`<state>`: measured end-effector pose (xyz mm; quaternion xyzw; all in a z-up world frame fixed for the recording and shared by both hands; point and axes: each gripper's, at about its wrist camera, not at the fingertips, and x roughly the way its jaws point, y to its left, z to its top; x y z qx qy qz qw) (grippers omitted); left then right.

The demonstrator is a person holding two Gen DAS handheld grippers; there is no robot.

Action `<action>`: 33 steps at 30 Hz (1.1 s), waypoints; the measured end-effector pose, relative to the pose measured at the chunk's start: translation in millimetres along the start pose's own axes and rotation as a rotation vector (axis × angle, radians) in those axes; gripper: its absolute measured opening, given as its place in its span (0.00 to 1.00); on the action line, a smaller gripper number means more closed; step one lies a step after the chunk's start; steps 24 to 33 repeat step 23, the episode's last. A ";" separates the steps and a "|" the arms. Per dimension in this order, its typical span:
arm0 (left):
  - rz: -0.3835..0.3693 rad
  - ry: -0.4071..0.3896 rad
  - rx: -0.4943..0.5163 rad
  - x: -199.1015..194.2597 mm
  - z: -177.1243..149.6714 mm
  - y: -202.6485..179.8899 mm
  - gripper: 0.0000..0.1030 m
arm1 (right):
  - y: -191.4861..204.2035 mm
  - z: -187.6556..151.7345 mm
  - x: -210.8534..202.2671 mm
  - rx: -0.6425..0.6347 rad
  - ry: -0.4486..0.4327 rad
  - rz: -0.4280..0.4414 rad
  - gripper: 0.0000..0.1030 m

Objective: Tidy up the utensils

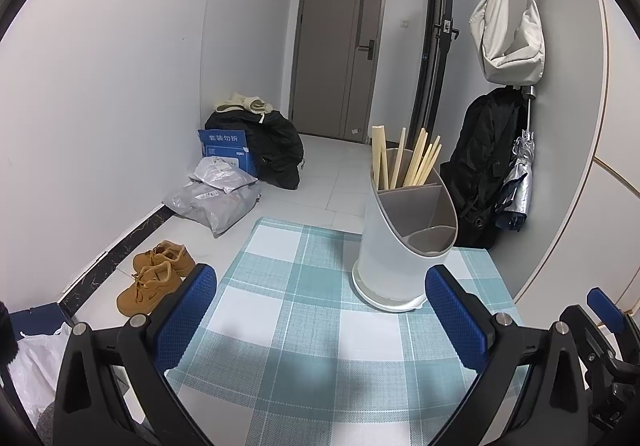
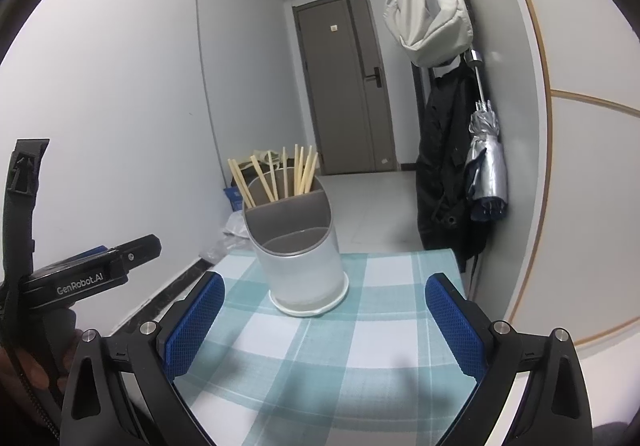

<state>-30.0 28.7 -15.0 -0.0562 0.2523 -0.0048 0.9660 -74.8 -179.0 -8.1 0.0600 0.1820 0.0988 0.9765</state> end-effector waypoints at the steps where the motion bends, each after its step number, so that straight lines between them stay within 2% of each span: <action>1: 0.004 -0.003 0.001 0.1 -0.1 -0.1 0.98 | -0.2 -0.1 0.1 0.002 0.001 0.000 0.99; 33: -0.005 0.002 -0.016 0.5 -1.5 1.3 0.98 | 2.4 -0.8 2.9 -0.002 0.008 -0.004 0.99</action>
